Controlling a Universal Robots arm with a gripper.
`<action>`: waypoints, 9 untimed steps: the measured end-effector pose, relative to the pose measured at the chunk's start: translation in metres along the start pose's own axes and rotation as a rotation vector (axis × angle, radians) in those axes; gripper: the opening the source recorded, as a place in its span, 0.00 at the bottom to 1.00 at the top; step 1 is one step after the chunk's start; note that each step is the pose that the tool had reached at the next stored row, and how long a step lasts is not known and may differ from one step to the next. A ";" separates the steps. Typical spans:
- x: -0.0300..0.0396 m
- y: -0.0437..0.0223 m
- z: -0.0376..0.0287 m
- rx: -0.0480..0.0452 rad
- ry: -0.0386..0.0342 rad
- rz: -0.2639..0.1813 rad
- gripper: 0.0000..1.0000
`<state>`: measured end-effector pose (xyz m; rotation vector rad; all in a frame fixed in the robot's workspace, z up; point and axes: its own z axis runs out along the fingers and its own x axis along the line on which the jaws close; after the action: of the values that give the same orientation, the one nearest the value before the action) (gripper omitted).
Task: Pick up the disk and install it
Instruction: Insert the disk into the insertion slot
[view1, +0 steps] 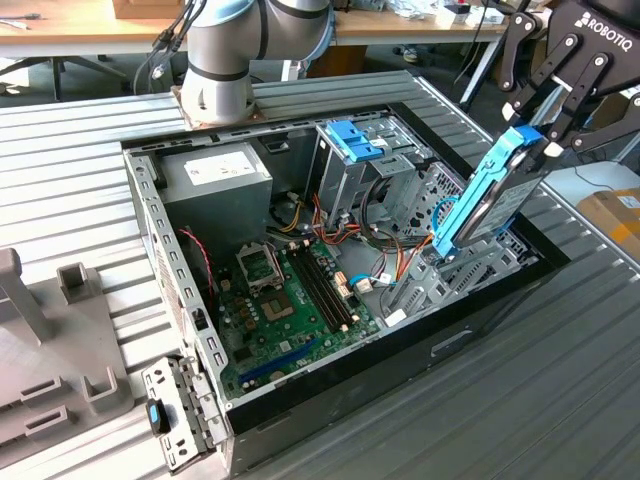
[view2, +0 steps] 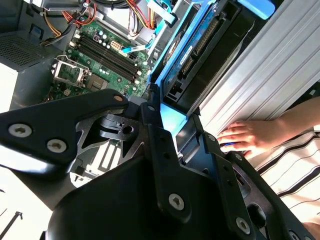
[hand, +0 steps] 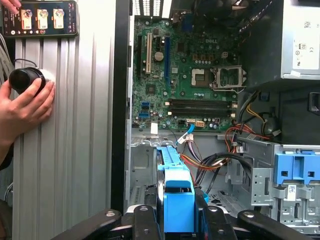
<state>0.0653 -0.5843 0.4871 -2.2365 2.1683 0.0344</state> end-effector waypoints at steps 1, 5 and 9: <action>0.0000 0.0000 0.0000 0.0000 0.0001 0.000 0.37; 0.0001 -0.0010 0.0003 0.0000 0.0000 0.000 0.37; 0.0000 -0.0041 0.0008 0.0000 -0.0001 0.000 0.37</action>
<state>0.0694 -0.5841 0.4863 -2.2365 2.1682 0.0346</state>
